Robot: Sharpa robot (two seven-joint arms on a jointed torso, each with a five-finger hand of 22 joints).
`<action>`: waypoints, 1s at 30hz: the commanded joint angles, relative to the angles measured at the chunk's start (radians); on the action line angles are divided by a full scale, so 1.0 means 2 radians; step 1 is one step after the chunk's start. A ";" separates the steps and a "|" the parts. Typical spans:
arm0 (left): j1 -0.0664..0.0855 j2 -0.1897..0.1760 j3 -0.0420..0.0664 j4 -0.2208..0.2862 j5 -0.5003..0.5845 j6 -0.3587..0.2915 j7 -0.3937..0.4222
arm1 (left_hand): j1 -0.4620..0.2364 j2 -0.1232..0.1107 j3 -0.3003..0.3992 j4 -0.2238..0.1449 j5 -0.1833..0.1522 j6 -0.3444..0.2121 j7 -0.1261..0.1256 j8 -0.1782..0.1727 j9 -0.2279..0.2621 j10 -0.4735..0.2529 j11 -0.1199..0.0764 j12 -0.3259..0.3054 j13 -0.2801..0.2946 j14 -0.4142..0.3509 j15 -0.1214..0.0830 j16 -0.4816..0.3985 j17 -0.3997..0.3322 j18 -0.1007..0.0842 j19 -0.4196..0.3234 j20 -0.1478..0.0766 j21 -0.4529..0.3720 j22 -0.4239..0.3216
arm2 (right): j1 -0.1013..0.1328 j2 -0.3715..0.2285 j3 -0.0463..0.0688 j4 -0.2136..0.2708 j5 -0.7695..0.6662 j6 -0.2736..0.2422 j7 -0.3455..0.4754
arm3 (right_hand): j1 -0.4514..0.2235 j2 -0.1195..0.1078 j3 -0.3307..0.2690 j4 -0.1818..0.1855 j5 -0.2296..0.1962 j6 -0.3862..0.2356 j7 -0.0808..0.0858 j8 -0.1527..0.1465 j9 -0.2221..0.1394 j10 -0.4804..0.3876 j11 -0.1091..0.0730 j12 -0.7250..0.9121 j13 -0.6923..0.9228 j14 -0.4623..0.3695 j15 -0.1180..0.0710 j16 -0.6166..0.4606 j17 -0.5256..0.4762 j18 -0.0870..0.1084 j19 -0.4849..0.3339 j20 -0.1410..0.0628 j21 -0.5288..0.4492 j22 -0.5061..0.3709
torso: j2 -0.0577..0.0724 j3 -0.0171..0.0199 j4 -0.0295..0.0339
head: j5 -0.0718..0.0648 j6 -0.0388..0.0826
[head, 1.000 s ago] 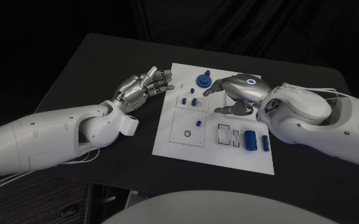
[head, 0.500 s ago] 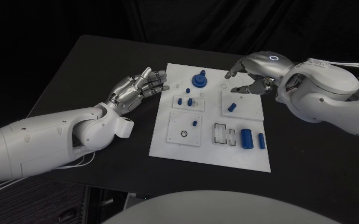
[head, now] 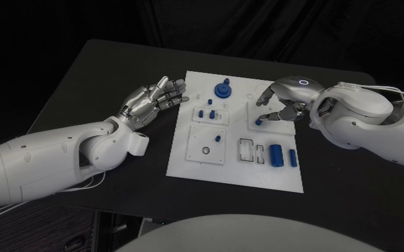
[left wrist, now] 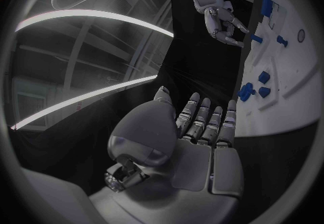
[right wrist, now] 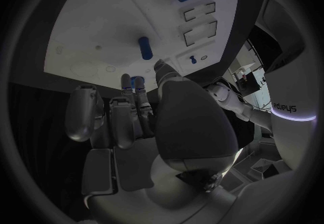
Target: Assemble the parts on the task board
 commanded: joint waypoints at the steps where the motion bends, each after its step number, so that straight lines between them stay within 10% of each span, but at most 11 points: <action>1: -0.001 0.001 0.000 0.001 0.000 0.006 0.043 | 0.006 0.000 0.002 0.000 0.004 0.004 0.022 0.003 0.001 0.002 0.000 0.002 0.001 -0.002 0.000 0.003 0.001 0.006 -0.003 0.001 0.001 0.000 | -0.004 0.000 0.000 0.002 0.000 0.010 0.005 | 0.000 -0.001 0.000 0.000 -0.005 0.003 0.000 0.000 0.001 0.005 0.000 -0.003 -0.001 0.017 0.000 -0.003 -0.001 -0.003 -0.001 0.001 -0.002 0.085 | 0.001 0.0023 -0.0004 | -0.003 0.000; 9: -0.001 0.002 0.000 0.001 0.000 0.007 0.042 | 0.006 0.000 0.003 0.000 0.005 0.003 0.022 0.003 0.000 0.002 0.001 0.001 0.000 -0.002 0.001 0.003 0.001 0.006 -0.003 0.001 0.001 -0.001 | -0.013 0.004 0.000 -0.002 0.000 0.017 0.006 | 0.008 0.001 0.003 -0.002 -0.002 0.003 -0.002 -0.002 0.001 0.013 -0.001 -0.007 -0.001 0.015 -0.001 -0.006 -0.005 -0.002 -0.003 0.000 -0.006 0.084 | 0.001 0.0023 -0.0003 | -0.004 0.000; 21: -0.001 0.000 0.000 0.003 0.000 0.009 0.039 | 0.008 0.001 0.003 0.001 0.007 0.003 0.023 0.004 0.000 0.002 0.001 0.002 0.000 -0.003 0.001 0.004 0.001 0.006 -0.003 0.001 0.001 0.000 | -0.025 0.013 0.000 -0.012 0.000 0.020 0.006 | 0.060 0.007 0.033 -0.012 0.077 0.024 0.001 -0.002 0.006 0.038 -0.002 -0.039 -0.010 0.012 -0.002 -0.012 -0.015 0.000 -0.009 -0.002 -0.018 0.080 | 0.001 0.0021 -0.0002 | -0.001 0.000; 30: -0.001 0.001 0.000 0.003 0.001 0.011 0.036 | 0.010 0.001 0.004 0.000 0.010 0.004 0.023 0.004 0.001 0.002 0.001 0.003 0.000 -0.003 0.002 0.004 0.001 0.005 -0.003 0.002 0.002 0.000 | -0.027 0.016 0.000 -0.014 0.000 0.016 0.006 | 0.072 0.004 0.047 -0.016 0.093 0.033 0.001 0.000 0.011 0.048 -0.002 -0.047 -0.012 0.008 -0.002 -0.017 -0.024 0.002 -0.013 -0.002 -0.027 0.078 | 0.002 0.0023 -0.0003 | -0.002 0.000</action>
